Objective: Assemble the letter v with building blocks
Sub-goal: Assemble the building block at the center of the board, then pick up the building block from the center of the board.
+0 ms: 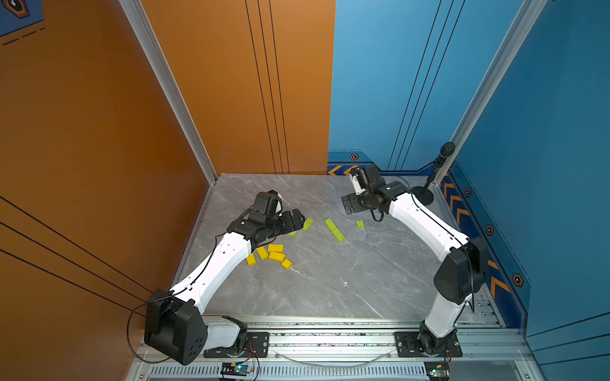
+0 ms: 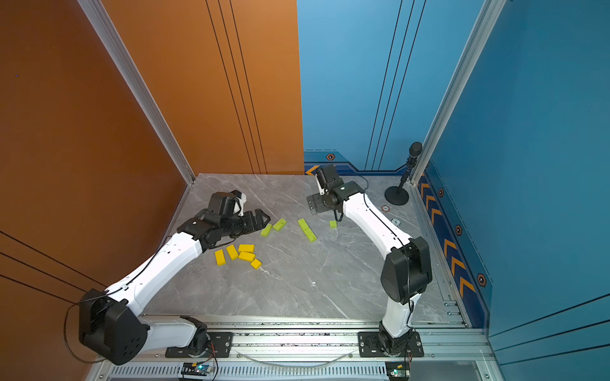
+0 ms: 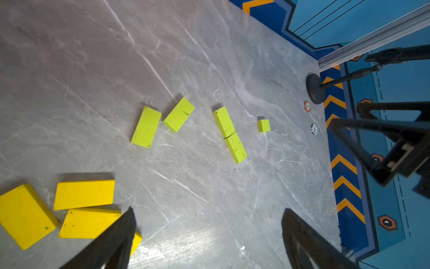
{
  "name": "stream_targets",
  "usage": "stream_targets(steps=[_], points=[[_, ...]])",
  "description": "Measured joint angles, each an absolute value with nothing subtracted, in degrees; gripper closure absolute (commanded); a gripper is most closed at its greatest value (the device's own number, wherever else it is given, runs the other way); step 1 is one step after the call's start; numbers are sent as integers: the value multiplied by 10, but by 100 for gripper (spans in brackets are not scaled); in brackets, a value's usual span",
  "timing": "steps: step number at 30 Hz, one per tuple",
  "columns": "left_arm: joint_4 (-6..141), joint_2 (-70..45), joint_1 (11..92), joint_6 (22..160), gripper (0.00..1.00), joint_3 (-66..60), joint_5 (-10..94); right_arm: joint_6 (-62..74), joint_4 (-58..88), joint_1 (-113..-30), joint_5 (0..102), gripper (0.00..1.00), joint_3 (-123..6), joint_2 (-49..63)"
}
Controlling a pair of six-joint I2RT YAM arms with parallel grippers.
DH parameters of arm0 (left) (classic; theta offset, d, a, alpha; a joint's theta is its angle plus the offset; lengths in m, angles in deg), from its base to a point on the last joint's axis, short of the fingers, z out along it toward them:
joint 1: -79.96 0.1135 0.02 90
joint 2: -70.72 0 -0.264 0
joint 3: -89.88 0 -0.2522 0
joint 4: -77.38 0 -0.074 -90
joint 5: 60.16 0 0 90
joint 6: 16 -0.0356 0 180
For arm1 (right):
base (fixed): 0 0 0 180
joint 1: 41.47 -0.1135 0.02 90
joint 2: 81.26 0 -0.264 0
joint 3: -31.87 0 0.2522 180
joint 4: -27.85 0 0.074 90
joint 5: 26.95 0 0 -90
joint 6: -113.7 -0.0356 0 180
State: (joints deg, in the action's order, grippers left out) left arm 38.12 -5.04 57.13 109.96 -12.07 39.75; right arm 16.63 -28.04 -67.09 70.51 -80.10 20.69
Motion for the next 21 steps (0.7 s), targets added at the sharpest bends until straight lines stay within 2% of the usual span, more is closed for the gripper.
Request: stream_targets(steps=[5,8,11,14,16,21], points=[[388,-60,528,1105,2,-99,388,113,-313,-634,740,0,-806,229],[397,-70,508,1116,2,-99,387,85,-329,-636,751,4,-802,258],[401,-81,493,1127,2,-99,387,64,-337,-643,754,10,-800,290],[401,-84,485,1135,2,-99,388,50,-340,-648,754,12,-800,324],[403,-84,484,1141,2,-103,388,45,-340,-650,754,19,-800,347],[404,-84,484,1146,2,-119,388,36,-344,-650,753,27,-800,402]])
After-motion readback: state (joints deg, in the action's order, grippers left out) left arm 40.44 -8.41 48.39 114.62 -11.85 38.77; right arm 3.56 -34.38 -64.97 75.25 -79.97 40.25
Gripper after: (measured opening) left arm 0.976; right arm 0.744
